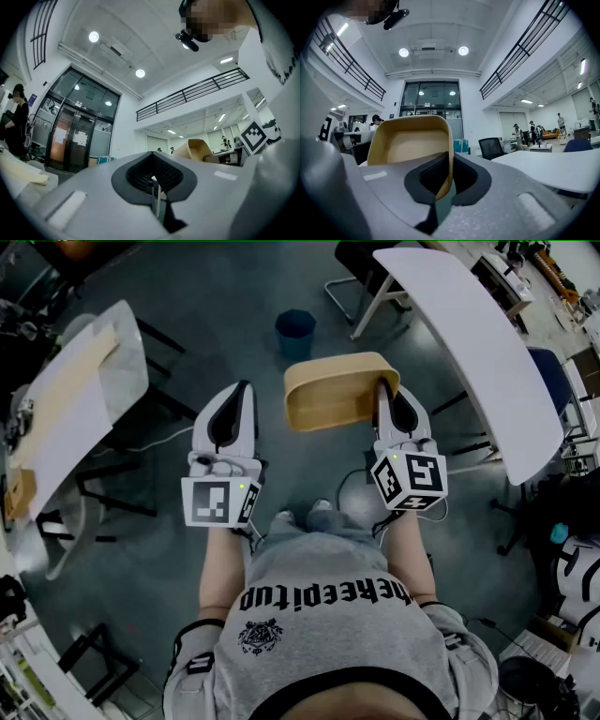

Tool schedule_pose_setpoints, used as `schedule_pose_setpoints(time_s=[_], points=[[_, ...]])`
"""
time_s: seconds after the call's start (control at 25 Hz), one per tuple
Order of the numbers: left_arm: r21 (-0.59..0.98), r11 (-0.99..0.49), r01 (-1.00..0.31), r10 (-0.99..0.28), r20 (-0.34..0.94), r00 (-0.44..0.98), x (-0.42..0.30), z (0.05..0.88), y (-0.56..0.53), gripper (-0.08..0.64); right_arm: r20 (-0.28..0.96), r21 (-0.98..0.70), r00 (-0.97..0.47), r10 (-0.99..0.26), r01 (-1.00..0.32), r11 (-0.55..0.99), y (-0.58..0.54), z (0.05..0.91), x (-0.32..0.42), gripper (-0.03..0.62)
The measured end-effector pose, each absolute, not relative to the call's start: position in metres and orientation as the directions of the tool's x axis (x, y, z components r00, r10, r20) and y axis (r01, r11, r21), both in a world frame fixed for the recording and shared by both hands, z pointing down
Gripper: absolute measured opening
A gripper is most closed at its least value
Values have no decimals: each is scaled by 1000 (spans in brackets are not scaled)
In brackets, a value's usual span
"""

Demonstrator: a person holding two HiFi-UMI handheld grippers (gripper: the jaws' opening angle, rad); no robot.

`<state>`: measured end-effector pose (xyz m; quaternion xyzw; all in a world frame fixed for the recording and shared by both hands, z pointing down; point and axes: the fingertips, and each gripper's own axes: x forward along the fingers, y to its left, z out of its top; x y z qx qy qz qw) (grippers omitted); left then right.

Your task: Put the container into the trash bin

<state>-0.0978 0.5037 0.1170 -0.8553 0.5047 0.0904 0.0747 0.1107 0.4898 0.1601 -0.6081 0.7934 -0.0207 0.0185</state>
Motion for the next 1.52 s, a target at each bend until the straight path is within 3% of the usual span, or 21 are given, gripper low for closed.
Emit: schedule_pose_setpoints(time_s=[1.08,1.52], points=[[-79,-435,-897,-868,-229,441,-45,113,475,18,-2,-95,-318,-948,-944,317,447,172,160,5],[-80,-419,-904,-877,-222,426,-49,119,431,18,33,-122,-280,-959,-954,275,400,185,167,4]])
